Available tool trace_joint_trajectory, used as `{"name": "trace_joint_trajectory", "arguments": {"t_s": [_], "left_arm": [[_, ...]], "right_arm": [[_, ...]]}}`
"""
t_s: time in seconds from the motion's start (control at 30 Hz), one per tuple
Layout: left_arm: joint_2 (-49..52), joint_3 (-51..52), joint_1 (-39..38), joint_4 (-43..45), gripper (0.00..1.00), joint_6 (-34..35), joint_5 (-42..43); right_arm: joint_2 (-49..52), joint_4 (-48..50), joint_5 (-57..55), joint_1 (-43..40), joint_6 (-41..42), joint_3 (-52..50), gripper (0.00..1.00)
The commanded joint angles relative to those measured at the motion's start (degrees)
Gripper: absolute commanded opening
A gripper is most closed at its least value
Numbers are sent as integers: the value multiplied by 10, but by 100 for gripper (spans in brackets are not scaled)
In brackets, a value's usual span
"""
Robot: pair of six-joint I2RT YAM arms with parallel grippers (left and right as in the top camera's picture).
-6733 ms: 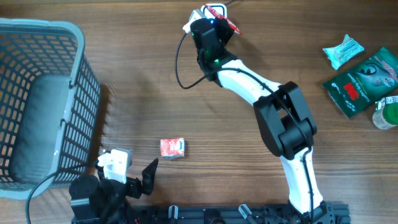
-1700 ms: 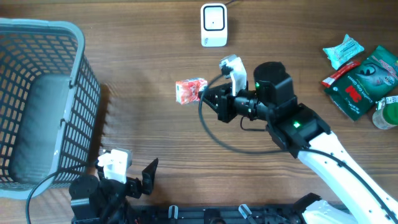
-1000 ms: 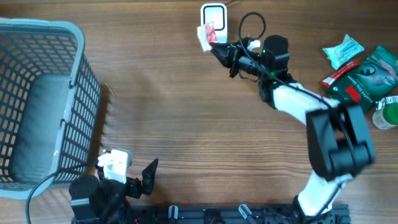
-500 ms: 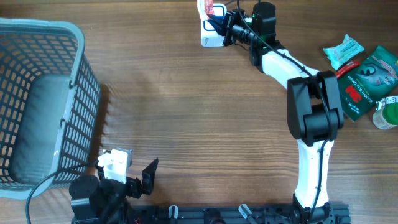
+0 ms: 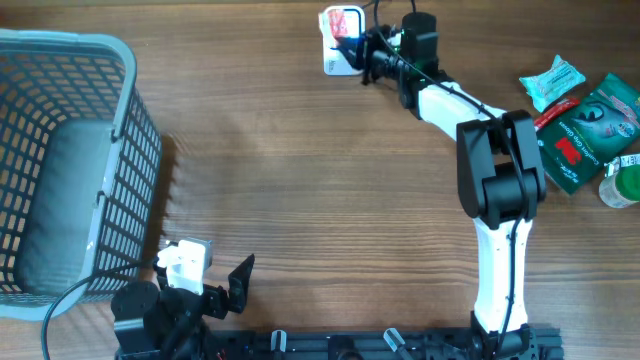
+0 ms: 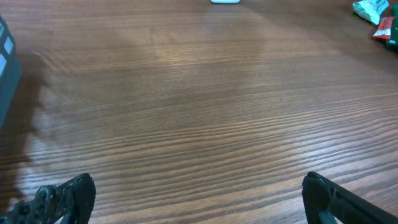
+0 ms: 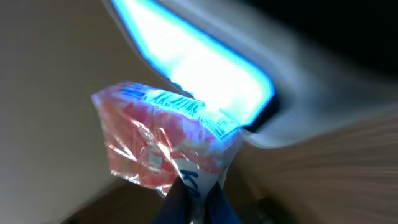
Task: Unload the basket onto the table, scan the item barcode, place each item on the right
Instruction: 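Hold the tissue pack barcode against the white scanner window, then carry the tissue pack right and release it near the jar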
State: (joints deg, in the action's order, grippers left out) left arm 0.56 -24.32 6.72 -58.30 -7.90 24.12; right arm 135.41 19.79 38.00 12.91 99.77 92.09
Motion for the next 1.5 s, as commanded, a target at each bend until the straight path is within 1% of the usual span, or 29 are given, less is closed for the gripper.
{"name": "trace_joint_trajectory", "arguments": {"t_s": [0.0,0.13,0.17,0.23,0.27,0.33,0.4,0.43,0.5,0.57,0.67,0.73,0.83,0.97,1.03,1.07,1.13,1.23,1.27,1.33,1.37,1.47], "left_arm": [[-2,1,2,2,100,-7,9],[-2,1,2,2,100,-7,9],[-2,1,2,2,100,-7,9],[-2,1,2,2,100,-7,9],[-2,1,2,2,100,-7,9],[-2,1,2,2,100,-7,9],[-2,1,2,2,100,-7,9],[-2,1,2,2,100,-7,9],[-2,1,2,2,100,-7,9],[-2,1,2,2,100,-7,9],[-2,1,2,2,100,-7,9],[-2,1,2,2,100,-7,9],[-2,1,2,2,100,-7,9],[-2,1,2,2,100,-7,9],[-2,1,2,2,100,-7,9],[-2,1,2,2,100,-7,9],[-2,1,2,2,100,-7,9],[-2,1,2,2,100,-7,9],[-2,1,2,2,100,-7,9],[-2,1,2,2,100,-7,9],[-2,1,2,2,100,-7,9],[-2,1,2,2,100,-7,9]], "right_arm": [[-82,-85,-10,-17,-165,9,5],[-204,-265,-17,-62,-261,9,5],[-237,-337,-41,-80,-292,9,5],[-291,-495,-151,-127,-339,9,4],[-306,-562,-218,-154,-340,9,4],[-315,-674,-348,-214,-340,9,4],[-308,-742,-455,-273,-335,0,4],[-302,-755,-497,-301,-330,-14,4],[-289,-748,-548,-345,-300,-45,4],[-279,-735,-568,-377,-297,-69,4],[-265,-721,-575,-409,-291,-100,5],[-252,-689,-572,-424,-293,-119,4],[-250,-692,-568,-423,-293,-119,5],[-250,-767,-560,-420,-285,-119,4],[-250,-811,-565,-420,-245,-119,4],[-250,-844,-587,-421,-203,-119,4],[-250,-869,-615,-421,-172,-119,4],[-250,-876,-640,-421,-173,-119,4],[-250,-876,-641,-421,-173,-119,11],[-250,-876,-638,-421,-175,-119,65],[-251,-878,-630,-421,-190,-117,75],[-261,-879,-587,-421,-254,-104,83]]}}
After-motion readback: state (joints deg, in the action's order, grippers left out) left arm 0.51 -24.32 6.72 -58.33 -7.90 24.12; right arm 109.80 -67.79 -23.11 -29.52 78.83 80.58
